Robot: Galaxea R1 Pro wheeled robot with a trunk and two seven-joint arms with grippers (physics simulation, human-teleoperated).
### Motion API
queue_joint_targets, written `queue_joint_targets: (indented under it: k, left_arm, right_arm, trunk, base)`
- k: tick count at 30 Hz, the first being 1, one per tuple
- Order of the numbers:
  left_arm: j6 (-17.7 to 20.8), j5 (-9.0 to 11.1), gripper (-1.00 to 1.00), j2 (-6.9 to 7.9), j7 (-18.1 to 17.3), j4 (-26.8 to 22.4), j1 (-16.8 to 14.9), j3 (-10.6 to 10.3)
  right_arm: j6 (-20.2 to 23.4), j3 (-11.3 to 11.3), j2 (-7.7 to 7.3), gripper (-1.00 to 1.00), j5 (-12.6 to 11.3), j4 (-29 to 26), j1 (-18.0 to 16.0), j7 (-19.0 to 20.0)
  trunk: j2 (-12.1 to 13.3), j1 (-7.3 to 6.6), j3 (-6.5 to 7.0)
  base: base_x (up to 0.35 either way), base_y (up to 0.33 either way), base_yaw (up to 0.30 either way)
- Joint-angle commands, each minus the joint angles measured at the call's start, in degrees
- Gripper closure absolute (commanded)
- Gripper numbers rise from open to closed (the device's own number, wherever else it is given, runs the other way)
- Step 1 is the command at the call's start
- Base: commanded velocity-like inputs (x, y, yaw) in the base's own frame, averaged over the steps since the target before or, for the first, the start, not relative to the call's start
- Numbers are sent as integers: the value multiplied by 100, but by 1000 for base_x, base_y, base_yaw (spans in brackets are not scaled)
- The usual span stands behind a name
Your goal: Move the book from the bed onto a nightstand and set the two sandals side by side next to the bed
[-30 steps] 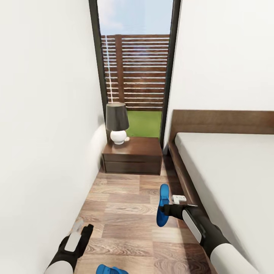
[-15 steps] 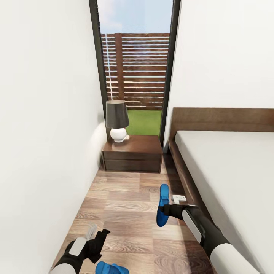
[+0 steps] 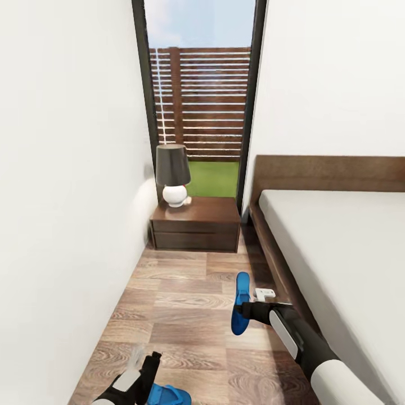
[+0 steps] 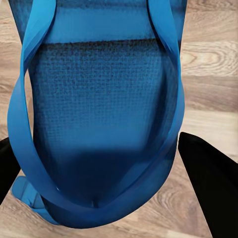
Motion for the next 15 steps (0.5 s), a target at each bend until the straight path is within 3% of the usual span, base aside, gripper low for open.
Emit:
queue_joint_targets:
  k: [1, 6, 11, 15]
  left_arm:
    - [-276, 61, -100, -5, 37, 136, 1, -12]
    - [-784, 60, -100, -5, 45, 430, -1, -13]
    - [-854, 60, -100, -5, 53, 483, -12, -13]
    - [-687, 66, -100, -5, 62, 494, -183, -13]
  right_arm:
    - [22, 13, -7, 100, 1, -7, -3, 8]
    - [22, 13, -10, 100, 0, -7, -3, 8]
    - [22, 13, -7, 100, 0, -7, -3, 8]
    - [22, 13, -6, 100, -1, -7, -3, 8]
  trunk:
    - [-44, 21, -24]
    - [-164, 87, -78]
    - [-164, 87, -78]
    - [-164, 87, -78]
  base:
    - [0, 0, 0]
    - [0, 0, 0]
    - [0, 0, 0]
    - [0, 0, 0]
